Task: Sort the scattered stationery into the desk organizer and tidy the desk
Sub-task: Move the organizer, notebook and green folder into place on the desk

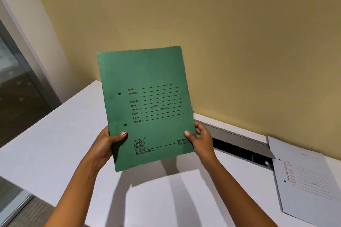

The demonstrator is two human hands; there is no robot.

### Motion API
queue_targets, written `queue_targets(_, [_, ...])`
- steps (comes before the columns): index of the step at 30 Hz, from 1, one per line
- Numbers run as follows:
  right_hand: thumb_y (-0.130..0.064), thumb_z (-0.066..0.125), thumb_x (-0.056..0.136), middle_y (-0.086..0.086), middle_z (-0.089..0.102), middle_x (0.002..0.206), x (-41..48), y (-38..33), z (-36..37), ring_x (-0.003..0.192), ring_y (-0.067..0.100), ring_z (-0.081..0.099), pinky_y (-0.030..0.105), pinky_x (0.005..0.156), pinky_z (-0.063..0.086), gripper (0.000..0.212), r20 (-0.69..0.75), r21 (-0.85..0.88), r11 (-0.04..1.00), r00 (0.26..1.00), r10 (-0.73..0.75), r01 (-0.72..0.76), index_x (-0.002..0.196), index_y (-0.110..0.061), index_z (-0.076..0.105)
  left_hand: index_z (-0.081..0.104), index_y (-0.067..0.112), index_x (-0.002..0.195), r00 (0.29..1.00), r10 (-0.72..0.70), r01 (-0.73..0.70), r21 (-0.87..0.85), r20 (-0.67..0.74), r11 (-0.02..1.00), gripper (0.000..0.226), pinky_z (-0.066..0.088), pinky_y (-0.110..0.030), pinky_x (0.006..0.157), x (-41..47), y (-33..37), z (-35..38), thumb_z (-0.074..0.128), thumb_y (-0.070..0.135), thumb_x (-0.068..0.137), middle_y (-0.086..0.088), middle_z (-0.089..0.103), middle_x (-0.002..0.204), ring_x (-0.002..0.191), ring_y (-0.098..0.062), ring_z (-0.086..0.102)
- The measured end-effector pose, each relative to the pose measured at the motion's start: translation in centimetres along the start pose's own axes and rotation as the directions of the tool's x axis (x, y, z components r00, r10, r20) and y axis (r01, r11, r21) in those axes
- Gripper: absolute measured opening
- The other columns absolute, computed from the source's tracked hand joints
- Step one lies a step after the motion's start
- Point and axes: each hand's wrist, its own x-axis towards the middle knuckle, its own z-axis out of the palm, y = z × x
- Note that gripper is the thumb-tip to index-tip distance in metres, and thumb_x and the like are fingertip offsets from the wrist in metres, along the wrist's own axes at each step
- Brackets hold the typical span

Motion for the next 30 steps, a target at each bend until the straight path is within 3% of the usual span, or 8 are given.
queue_targets(3, [0.004,0.065,0.083,0.000,0.069,0.109,-0.8,0.2,-1.5,0.105,0.017,0.064,0.041,0.093,0.052,0.032,-0.110,0.059,0.998,0.994,0.001,0.005,0.100,-0.022,0.061,0.057,0.013,0.121,0.997,0.044,-0.049,0.082,0.061,0.995,0.036,0.052,-0.041,0.086,0.7,-0.1,1.7,0.057,-0.002,0.088,-0.008,0.069,0.117,0.105,-0.031,0.066])
queue_targets(10, [0.010,0.064,0.081,0.004,0.071,0.101,-3.4,1.9,-7.1,0.095,0.018,0.068,0.020,0.077,0.055,0.028,-0.413,0.175,0.985,0.908,0.065,0.009,0.095,-0.015,0.062,0.054,0.020,0.124,0.983,0.109,-0.141,0.220,0.150,0.965,0.033,0.053,-0.029,0.078,2.6,-1.6,9.4,0.057,0.010,0.092,0.001,0.068,0.116,0.105,-0.021,0.066])
queue_targets(14, [0.010,0.065,0.080,0.009,0.070,0.103,-5.1,2.7,-12.1,0.094,0.021,0.066,0.029,0.083,0.053,0.028,-0.563,0.196,0.981,0.818,0.113,-0.001,0.100,-0.008,0.063,0.044,0.026,0.136,0.958,0.074,-0.153,0.276,0.276,0.949,0.044,0.051,-0.027,0.089,3.1,-4.1,14.1,0.056,0.025,0.094,0.007,0.062,0.126,0.113,-0.013,0.061])
queue_targets(19, [0.011,0.066,0.078,0.007,0.071,0.098,-8.3,3.8,-18.7,0.092,0.024,0.065,0.035,0.086,0.050,0.028,-0.711,0.188,0.982,0.690,0.139,-0.004,0.095,-0.012,0.064,0.034,0.032,0.139,0.866,-0.117,-0.126,0.440,0.486,0.889,0.046,0.043,-0.033,0.104,2.8,-9.9,18.7,0.045,0.011,0.100,0.009,0.052,0.137,0.125,-0.013,0.050])
queue_targets(21, [0.008,0.067,0.078,0.008,0.071,0.099,-9.8,4.4,-21.2,0.092,0.024,0.065,0.034,0.085,0.049,0.027,-0.759,0.169,0.985,0.635,0.146,-0.024,0.098,-0.010,0.065,0.033,0.032,0.140,0.838,-0.171,-0.129,0.493,0.518,0.860,0.050,0.050,-0.036,0.098,2.1,-12.2,20.8,0.044,0.006,0.099,0.007,0.053,0.135,0.123,-0.018,0.052])
queue_targets(25, [0.007,0.066,0.079,0.008,0.070,0.099,-12.7,5.7,-26.2,0.090,0.023,0.064,0.034,0.085,0.048,0.030,-0.837,0.139,0.988,0.525,0.152,-0.064,0.100,-0.014,0.065,0.047,0.022,0.132,0.854,-0.190,-0.099,0.511,0.485,0.854,0.049,0.060,-0.033,0.067,0.6,-15.6,26.0,0.051,-0.006,0.092,-0.004,0.060,0.123,0.102,-0.021,0.063])
queue_targets(30, [0.000,0.068,0.079,0.002,0.071,0.098,-15.5,8.3,-33.4,0.093,0.024,0.065,0.041,0.094,0.048,0.032,-0.902,0.117,0.979,0.395,0.176,-0.169,0.100,-0.024,0.066,0.057,0.014,0.123,0.845,-0.228,-0.053,0.500,0.484,0.864,0.042,0.060,-0.031,0.059,-1.0,-19.8,33.2,0.060,-0.008,0.086,-0.011,0.064,0.115,0.090,-0.022,0.068])
